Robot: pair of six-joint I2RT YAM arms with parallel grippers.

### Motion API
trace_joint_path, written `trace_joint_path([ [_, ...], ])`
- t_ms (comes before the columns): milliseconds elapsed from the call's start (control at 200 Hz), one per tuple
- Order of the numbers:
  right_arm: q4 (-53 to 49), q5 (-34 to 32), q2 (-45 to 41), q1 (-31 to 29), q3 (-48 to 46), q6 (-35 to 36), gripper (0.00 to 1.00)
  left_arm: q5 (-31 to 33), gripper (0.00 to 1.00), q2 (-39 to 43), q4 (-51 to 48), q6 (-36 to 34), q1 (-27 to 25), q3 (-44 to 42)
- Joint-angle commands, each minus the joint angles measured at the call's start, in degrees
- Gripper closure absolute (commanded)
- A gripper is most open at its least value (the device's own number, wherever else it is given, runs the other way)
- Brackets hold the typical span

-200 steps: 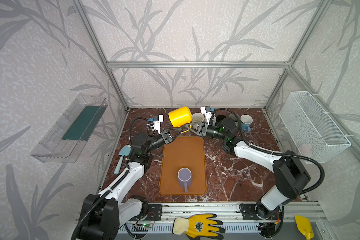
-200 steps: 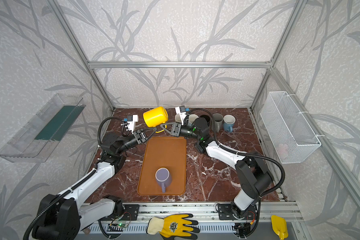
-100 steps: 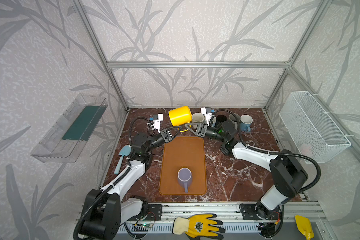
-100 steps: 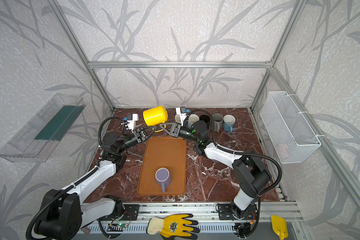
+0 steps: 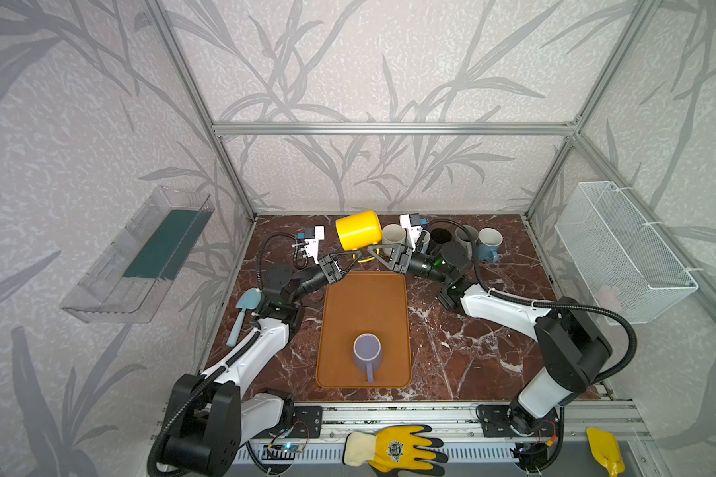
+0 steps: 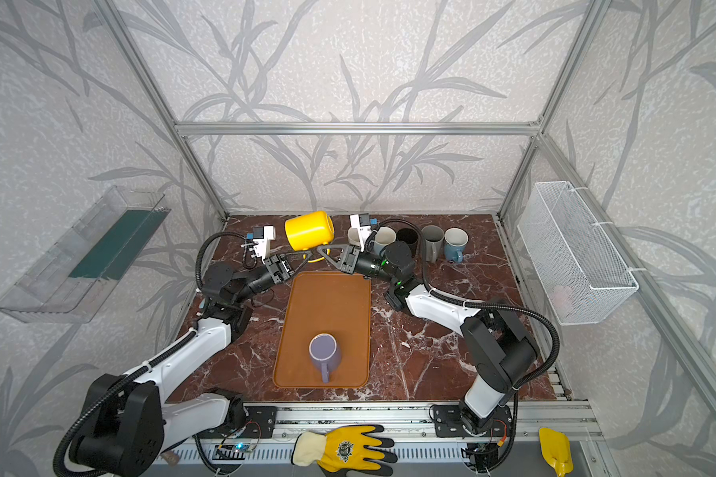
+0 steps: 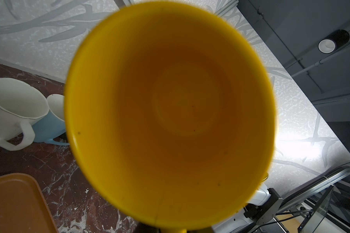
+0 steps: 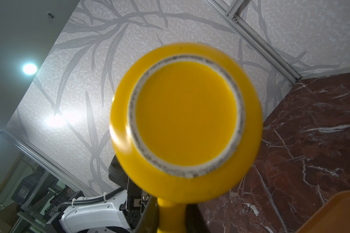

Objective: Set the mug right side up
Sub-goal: 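Close the left gripper on the yellow mug's handle while the right gripper holds it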

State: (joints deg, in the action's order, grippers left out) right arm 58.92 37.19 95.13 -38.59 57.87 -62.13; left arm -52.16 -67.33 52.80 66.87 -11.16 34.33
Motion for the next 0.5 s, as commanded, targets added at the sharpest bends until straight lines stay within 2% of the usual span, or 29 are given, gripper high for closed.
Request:
trace_joint_path([
  [0, 6.2, 0.7, 0.1, -0.9, 0.0, 1.8, 1.00, -1.0, 0.86, 0.4, 3.5, 1.4, 0.3, 1.1],
  [115, 6.2, 1.1, 0.5, -1.0, 0.1, 1.8, 0.96, -0.8, 1.00, 0.7, 3.6, 1.5, 0.3, 1.1],
  [315, 5.7, 1.0, 0.4, -1.0, -0.3, 2.3, 0.75, -0.6, 1.00, 1.1, 3.8, 1.6, 0.3, 0.9],
  [495, 3.8, 0.7, -0.3, -1.0, -0.8, 3.7, 0.62, -0.6, 1.00, 2.1, 3.3, 1.1, 0.3, 0.7],
])
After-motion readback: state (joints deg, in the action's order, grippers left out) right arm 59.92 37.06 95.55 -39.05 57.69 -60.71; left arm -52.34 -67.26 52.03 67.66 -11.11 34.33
